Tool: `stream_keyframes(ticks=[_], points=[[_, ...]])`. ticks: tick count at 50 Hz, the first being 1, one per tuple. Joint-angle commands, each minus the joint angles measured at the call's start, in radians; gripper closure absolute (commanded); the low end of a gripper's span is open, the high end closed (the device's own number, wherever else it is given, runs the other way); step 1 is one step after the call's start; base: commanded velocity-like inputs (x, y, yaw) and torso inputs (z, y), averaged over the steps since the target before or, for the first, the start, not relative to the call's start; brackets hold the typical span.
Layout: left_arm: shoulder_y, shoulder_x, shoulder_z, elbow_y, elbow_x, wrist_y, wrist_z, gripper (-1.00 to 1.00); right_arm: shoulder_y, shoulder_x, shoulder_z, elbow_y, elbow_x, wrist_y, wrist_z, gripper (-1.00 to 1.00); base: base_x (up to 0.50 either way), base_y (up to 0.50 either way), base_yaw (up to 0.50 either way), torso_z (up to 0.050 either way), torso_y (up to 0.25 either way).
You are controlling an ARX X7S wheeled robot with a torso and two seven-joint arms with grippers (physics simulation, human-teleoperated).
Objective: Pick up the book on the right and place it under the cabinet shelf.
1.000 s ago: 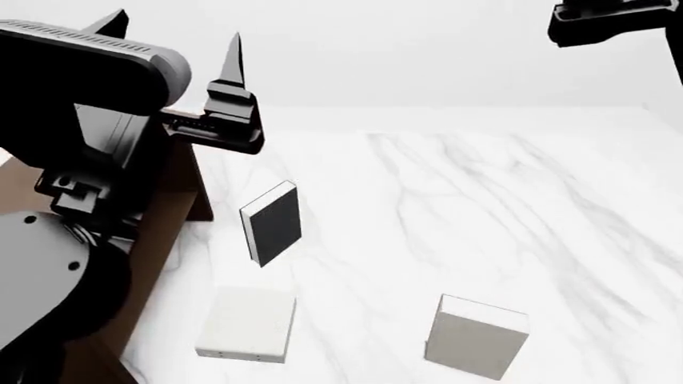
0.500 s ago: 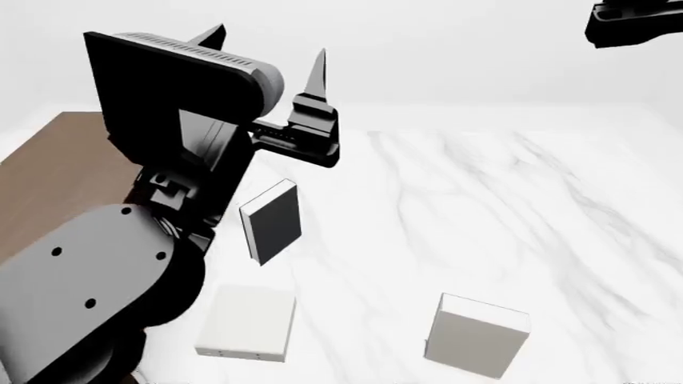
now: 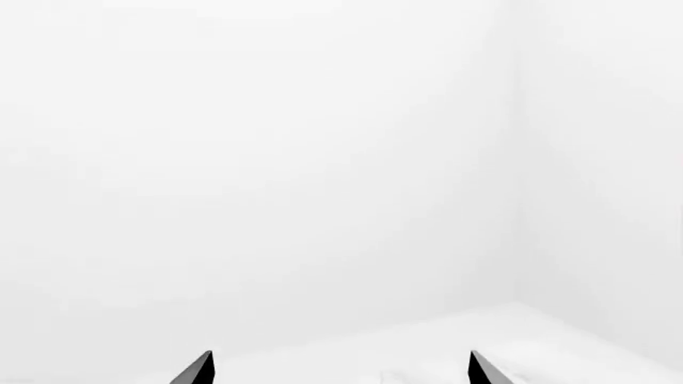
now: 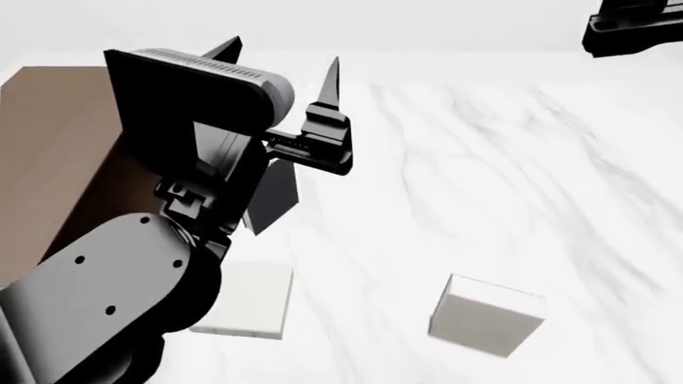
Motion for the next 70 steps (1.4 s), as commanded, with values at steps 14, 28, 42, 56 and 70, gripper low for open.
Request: stream_keyframes(ticks=[14,28,42,56,70], points=[[0.024,-0.001,0.021,0.004,0.009,0.034,0.004,-1.0,-0.022,-0.008,0.0,0.007,-0.007,-0.003,-0.006,-1.0,0.0,0.0,0.0,0.0,-0.166],[0.06,-0.001,0.034,0.016,0.017,0.059,-0.001,-1.0,-0.036,-0.013,-0.002,0.016,-0.013,-0.006,-0.014,-1.0,0.0,0.0,0.0,0.0,-0.166],[0.142,-0.007,0.071,0.05,0.064,0.112,-0.013,-1.0,-0.067,-0.022,-0.009,0.026,-0.025,-0.024,-0.018,-1.0,0.0,0.0,0.0,0.0,-0.162],[0.341,-0.01,0.183,0.054,0.189,0.271,0.014,-1.0,-0.113,-0.035,-0.022,0.049,-0.045,-0.055,-0.031,-1.0,0.0,0.0,0.0,0.0,-0.036],[0.436,0.004,0.243,0.029,0.248,0.378,0.034,-1.0,-0.127,-0.041,-0.023,0.054,-0.05,-0.061,-0.035,-1.0,0.0,0.0,0.0,0.0,0.0]])
